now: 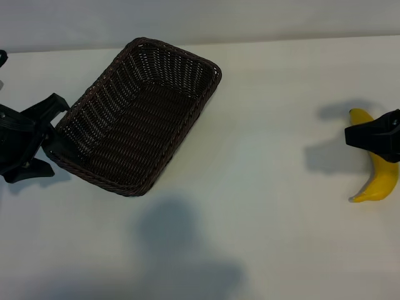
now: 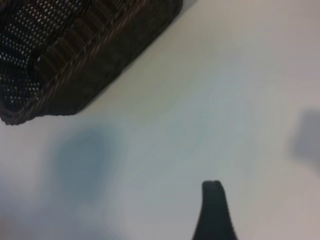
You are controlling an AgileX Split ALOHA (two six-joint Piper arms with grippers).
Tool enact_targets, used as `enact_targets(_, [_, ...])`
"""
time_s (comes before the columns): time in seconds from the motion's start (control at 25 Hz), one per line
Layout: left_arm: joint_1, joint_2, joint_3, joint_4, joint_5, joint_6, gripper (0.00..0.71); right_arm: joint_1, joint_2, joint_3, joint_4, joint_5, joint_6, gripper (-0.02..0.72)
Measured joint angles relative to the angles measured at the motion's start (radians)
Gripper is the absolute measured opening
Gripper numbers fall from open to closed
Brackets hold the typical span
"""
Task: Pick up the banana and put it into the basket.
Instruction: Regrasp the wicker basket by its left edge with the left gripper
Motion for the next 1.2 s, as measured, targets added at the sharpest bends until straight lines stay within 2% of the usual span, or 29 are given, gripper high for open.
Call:
enact_targets(0.32, [0.0,0.0,0.0,-0.009,0.025,-0.078,0.471,0.0,0.0,0.0,0.0,-0.001,0.006,0.516])
enact_targets(0.72, [0.0,0.054,0.0,0.006,0.063,-0.182,0.526,0.0,0.0,0.0,0.0,-0.001,0.016,0.516])
enact_targets(0.96, [0.0,0.081,0.0,0.006,0.059,-0.229,0.526,0.0,0.0,0.0,0.0,-0.001,0.022,0.516])
enact_targets(1.2, [0.0,0.112,0.01,0.006,0.003,-0.258,0.526,0.0,0.0,0.0,0.0,-0.001,0.023,0.516])
